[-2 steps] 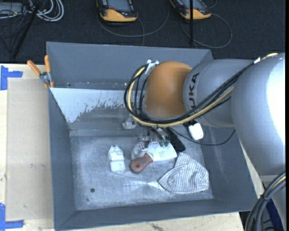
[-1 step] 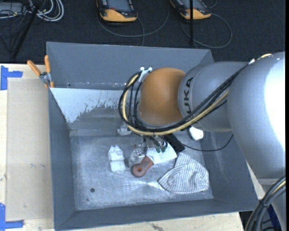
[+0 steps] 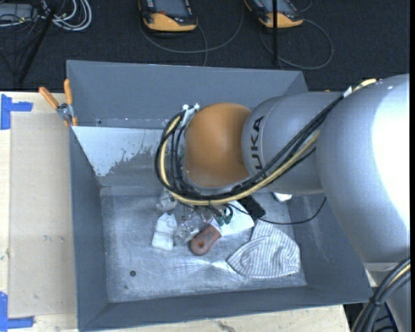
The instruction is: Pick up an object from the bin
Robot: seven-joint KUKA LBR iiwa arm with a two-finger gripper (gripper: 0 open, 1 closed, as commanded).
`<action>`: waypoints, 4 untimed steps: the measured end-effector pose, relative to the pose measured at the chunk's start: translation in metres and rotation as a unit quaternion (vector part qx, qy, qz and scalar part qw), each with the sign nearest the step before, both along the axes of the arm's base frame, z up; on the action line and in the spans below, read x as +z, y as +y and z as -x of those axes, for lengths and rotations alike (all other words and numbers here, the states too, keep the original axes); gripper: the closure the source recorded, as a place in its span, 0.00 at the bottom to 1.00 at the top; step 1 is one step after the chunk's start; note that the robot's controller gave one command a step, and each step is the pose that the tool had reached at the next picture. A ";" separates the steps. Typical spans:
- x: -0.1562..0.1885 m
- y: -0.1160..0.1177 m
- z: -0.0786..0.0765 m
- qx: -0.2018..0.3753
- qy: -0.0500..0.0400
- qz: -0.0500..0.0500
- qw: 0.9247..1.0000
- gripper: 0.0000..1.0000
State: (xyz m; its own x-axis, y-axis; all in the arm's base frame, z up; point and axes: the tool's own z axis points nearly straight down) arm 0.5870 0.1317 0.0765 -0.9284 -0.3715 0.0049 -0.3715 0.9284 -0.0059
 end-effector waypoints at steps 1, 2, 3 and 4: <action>0.000 0.000 0.000 0.000 0.000 0.000 1.000 1.00; 0.100 0.009 -0.008 0.004 -0.001 -0.004 1.000 1.00; 0.100 0.009 -0.008 0.003 -0.001 -0.004 1.000 1.00; 0.136 0.007 -0.010 0.003 0.001 -0.003 1.000 1.00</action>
Offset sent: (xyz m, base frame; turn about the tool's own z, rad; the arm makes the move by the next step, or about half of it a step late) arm 0.0081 0.0086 0.1004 -0.0106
